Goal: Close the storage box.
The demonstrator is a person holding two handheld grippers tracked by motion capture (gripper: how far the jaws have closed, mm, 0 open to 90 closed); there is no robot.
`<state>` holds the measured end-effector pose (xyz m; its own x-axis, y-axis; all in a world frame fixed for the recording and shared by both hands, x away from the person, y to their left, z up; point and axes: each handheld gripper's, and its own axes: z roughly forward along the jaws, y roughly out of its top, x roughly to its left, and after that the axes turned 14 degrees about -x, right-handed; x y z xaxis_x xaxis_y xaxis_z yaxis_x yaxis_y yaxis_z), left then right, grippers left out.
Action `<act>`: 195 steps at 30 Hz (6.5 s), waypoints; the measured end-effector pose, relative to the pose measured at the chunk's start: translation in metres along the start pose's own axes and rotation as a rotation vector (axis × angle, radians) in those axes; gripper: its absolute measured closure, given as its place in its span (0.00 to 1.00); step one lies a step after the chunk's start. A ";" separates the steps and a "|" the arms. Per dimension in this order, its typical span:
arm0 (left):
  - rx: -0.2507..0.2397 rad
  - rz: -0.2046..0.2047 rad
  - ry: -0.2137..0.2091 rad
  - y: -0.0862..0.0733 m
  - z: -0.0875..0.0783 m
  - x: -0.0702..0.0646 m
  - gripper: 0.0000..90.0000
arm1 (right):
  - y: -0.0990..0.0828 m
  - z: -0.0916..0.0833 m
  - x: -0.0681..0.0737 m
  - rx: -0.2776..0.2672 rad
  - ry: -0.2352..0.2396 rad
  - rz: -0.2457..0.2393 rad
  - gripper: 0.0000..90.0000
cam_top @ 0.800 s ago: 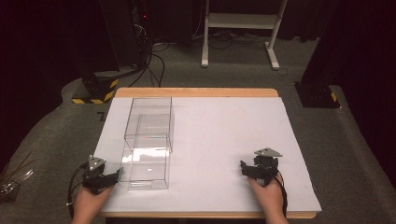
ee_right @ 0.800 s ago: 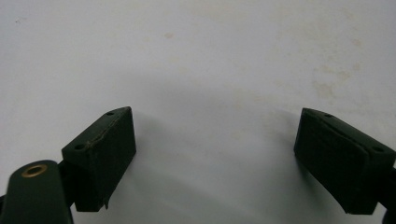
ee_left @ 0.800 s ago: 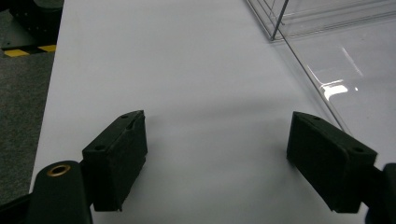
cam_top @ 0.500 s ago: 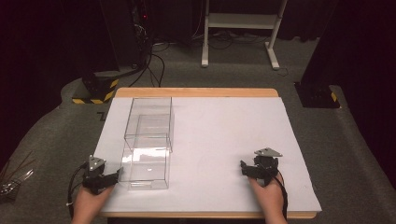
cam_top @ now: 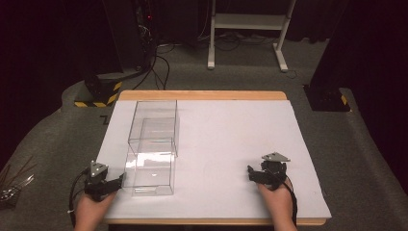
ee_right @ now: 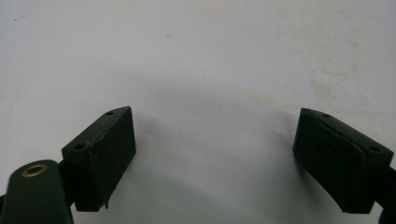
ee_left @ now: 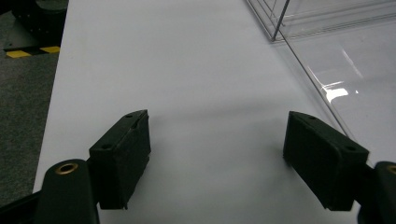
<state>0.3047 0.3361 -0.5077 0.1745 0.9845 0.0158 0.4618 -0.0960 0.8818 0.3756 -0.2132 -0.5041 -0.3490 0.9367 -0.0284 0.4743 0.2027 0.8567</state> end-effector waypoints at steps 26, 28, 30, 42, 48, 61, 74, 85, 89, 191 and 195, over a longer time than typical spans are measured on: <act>-0.057 -0.016 -0.070 0.019 -0.019 0.003 0.36 | 0.000 0.000 -0.001 -0.002 0.008 0.007 0.14; -0.066 -0.019 -0.071 0.021 -0.021 0.003 0.35 | 0.000 0.000 -0.001 -0.002 0.008 0.007 0.14; -0.072 -0.015 -0.074 0.022 -0.022 0.004 0.35 | -0.001 0.000 -0.001 -0.003 0.006 0.006 0.14; -0.129 -0.029 -0.090 0.033 -0.033 0.004 0.31 | -0.001 0.000 -0.001 -0.005 0.004 0.003 0.14; -0.157 -0.030 -0.089 0.037 -0.038 0.005 0.30 | -0.001 0.000 -0.001 -0.004 0.003 0.003 0.14; -0.236 -0.033 -0.116 0.051 -0.057 -0.001 0.28 | -0.001 0.000 -0.001 -0.005 0.003 0.001 0.14; -0.297 -0.046 -0.187 0.050 -0.074 -0.013 0.18 | -0.001 0.000 0.000 -0.003 0.001 0.001 0.14; -0.248 -0.022 -0.203 0.043 -0.080 -0.015 0.18 | -0.001 0.000 0.000 -0.003 0.001 0.000 0.14; -0.252 0.005 -0.214 0.034 -0.085 -0.023 0.18 | -0.001 0.000 0.000 -0.003 0.002 0.001 0.14; -0.245 0.029 -0.249 0.019 -0.046 -0.051 0.38 | -0.001 0.000 0.000 -0.007 0.011 -0.005 0.17; -0.245 0.018 -0.244 0.019 -0.044 -0.050 0.38 | -0.001 0.000 0.000 -0.007 0.010 -0.006 0.17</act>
<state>0.2670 0.2916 -0.4707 0.3971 0.9161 -0.0552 0.2399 -0.0456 0.9697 0.3751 -0.2135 -0.5044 -0.3600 0.9326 -0.0279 0.4666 0.2058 0.8602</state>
